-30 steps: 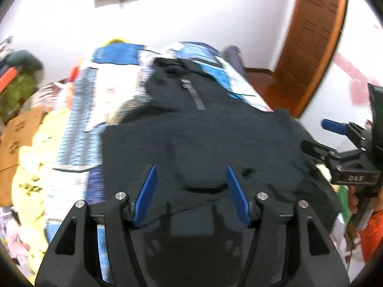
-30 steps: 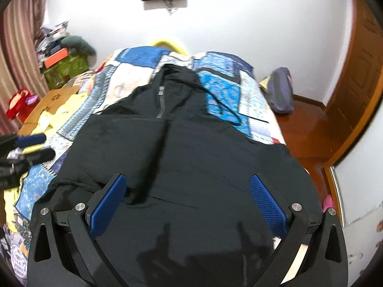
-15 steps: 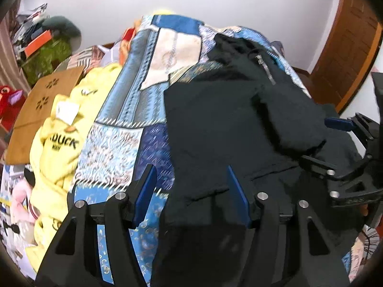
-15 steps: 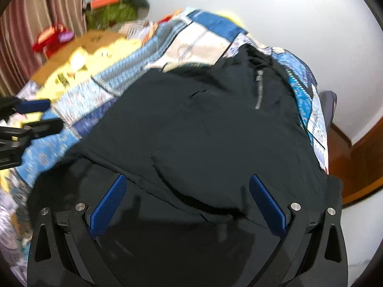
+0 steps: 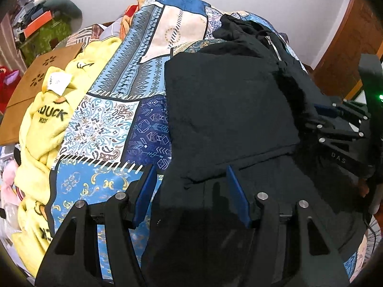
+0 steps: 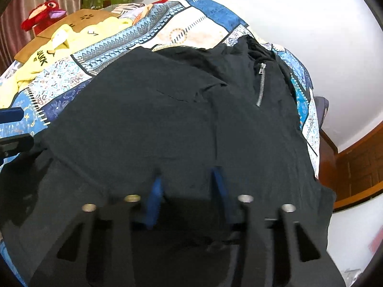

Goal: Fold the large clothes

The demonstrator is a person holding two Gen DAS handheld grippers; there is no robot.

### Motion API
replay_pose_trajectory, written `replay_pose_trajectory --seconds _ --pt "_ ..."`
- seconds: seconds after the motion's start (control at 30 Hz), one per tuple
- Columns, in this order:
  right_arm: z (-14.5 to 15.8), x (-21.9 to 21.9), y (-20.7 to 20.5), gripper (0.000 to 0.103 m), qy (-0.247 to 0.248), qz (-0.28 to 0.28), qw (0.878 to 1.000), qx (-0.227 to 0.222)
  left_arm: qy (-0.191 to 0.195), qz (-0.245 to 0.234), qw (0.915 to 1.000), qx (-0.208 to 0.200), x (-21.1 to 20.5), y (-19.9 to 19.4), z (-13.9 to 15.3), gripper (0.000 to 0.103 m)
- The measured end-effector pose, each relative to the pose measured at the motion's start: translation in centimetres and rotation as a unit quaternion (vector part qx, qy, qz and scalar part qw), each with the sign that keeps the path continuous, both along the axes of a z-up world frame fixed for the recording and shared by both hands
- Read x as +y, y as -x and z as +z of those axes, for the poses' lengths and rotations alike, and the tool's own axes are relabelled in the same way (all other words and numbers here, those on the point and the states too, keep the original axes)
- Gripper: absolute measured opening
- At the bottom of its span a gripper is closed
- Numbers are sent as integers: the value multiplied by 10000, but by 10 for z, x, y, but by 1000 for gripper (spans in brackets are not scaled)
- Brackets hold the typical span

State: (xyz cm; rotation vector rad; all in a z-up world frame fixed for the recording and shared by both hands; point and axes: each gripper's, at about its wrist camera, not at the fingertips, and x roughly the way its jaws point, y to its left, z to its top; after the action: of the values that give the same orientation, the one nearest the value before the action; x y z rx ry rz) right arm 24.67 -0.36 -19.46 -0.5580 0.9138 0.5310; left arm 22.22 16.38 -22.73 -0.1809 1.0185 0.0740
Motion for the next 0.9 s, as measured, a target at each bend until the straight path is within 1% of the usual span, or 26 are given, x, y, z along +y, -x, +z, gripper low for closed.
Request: replay_pose_trajectory --seconds 0.03,0.07,0.2,0.33,0.47,0.63,0.7,0.77,0.8,0.9 --pt "2 -1 2 28 -45 -52 9999 -75 9 9 10000 -14 -1 -1 1 59" --pt "8 -6 3 26 -125 -133 9997 -183 12 15 10000 -36 -2 -1 4 59" --pt "35 -34 -2 23 -495 -469 9967 -447 -116 -31 9998 -127 -10 -3 13 59" --pt "54 -63 -8 22 -809 -768 9923 -541 -232 -96 9995 -192 -17 -4 20 59" --pt "60 -93 -11 20 -1032 -1021 9881 -517 -264 -126 9993 -220 -25 -4 23 59" --pt "53 -123 -19 20 -1234 -1349 9827 -289 -287 -140 9994 -165 -33 -8 23 59" --pt "44 -132 -21 20 -1121 -1488 9821 -264 -275 -140 9994 -128 -36 -9 22 59" --pt "33 -142 -25 20 -1110 -1609 9807 -52 -267 -156 9994 -128 -39 -8 21 59" --pt "23 -147 -29 20 -1128 -1688 9791 139 -283 -172 9994 -130 -41 -7 22 59" --pt "0 -157 -34 20 -1086 -1830 9761 439 -385 -201 9990 -132 -46 -5 22 59"
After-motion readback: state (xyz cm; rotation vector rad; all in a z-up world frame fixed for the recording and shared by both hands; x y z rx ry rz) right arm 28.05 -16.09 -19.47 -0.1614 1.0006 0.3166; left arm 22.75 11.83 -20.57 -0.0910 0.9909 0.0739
